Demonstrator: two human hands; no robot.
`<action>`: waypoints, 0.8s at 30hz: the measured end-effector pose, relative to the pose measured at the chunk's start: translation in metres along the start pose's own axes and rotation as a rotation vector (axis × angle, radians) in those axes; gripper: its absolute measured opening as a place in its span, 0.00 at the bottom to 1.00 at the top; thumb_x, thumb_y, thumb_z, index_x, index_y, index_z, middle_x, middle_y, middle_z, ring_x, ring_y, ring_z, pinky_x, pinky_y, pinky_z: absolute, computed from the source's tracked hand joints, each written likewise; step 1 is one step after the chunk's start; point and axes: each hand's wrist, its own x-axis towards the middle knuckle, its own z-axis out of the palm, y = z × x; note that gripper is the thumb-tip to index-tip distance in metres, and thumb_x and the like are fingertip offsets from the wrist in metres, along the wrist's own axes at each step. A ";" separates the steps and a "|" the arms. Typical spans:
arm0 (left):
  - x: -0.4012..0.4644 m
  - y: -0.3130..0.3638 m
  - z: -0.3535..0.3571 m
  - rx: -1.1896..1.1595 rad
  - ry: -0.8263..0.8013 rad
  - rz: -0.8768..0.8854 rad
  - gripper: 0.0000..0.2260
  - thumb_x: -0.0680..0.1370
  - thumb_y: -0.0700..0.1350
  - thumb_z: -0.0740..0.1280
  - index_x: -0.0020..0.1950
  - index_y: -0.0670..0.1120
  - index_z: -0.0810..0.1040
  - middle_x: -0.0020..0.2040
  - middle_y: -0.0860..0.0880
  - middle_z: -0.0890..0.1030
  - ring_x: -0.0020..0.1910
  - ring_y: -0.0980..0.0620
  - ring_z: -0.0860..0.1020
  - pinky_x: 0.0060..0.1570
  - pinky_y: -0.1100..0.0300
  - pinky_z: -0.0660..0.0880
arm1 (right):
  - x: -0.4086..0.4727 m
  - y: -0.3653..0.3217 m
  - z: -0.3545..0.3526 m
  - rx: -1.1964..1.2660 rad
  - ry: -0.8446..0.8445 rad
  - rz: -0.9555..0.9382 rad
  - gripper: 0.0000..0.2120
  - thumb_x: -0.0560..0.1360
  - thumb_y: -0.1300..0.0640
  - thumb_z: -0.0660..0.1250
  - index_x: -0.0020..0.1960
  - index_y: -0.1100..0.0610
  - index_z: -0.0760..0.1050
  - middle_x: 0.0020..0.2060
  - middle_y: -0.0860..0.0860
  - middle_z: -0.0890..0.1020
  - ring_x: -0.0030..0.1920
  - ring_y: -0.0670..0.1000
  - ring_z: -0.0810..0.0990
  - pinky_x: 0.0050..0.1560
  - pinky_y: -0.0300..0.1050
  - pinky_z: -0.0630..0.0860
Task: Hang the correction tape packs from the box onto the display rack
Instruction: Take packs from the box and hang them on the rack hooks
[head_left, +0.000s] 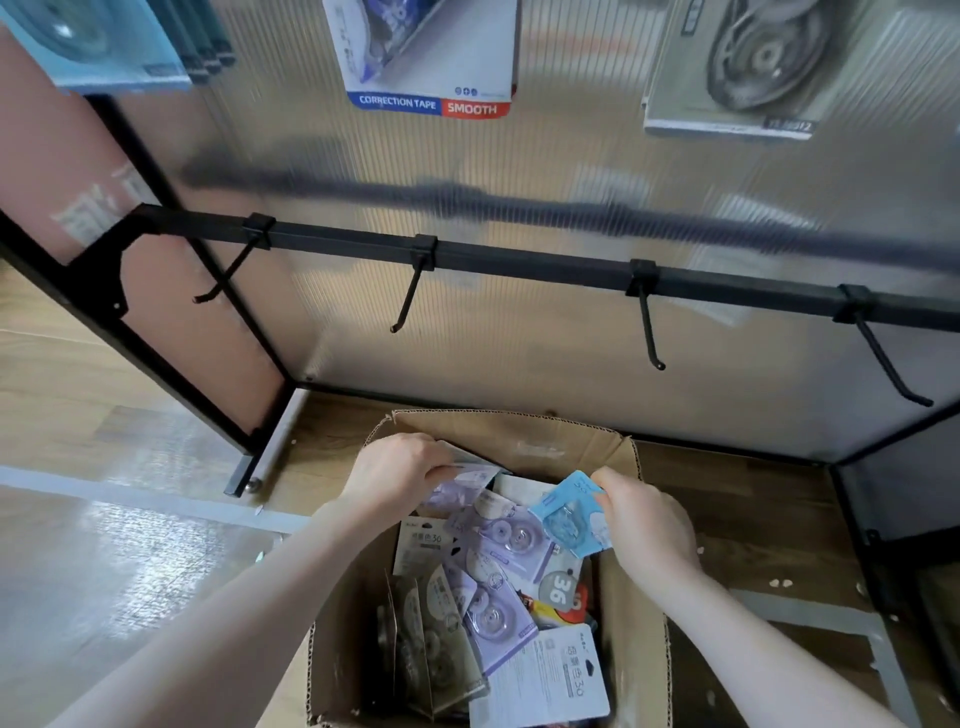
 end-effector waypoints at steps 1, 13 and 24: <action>-0.005 0.005 -0.009 -0.010 -0.037 -0.011 0.15 0.76 0.55 0.60 0.44 0.47 0.81 0.42 0.49 0.81 0.45 0.46 0.78 0.38 0.57 0.72 | -0.008 -0.004 -0.012 -0.007 -0.013 -0.004 0.03 0.80 0.58 0.55 0.47 0.51 0.64 0.48 0.49 0.80 0.39 0.52 0.73 0.31 0.43 0.63; -0.052 0.088 -0.200 -0.064 0.030 0.052 0.17 0.74 0.55 0.55 0.44 0.47 0.79 0.39 0.49 0.79 0.39 0.45 0.77 0.32 0.60 0.64 | -0.094 -0.027 -0.214 -0.043 -0.069 -0.027 0.05 0.76 0.58 0.62 0.51 0.51 0.69 0.51 0.48 0.80 0.41 0.52 0.72 0.29 0.41 0.61; -0.066 0.140 -0.339 -0.095 0.076 0.078 0.17 0.74 0.54 0.54 0.48 0.49 0.80 0.43 0.52 0.81 0.42 0.49 0.79 0.35 0.61 0.66 | -0.152 -0.030 -0.362 -0.044 0.022 -0.005 0.04 0.78 0.54 0.62 0.51 0.52 0.69 0.51 0.48 0.79 0.47 0.49 0.78 0.32 0.40 0.67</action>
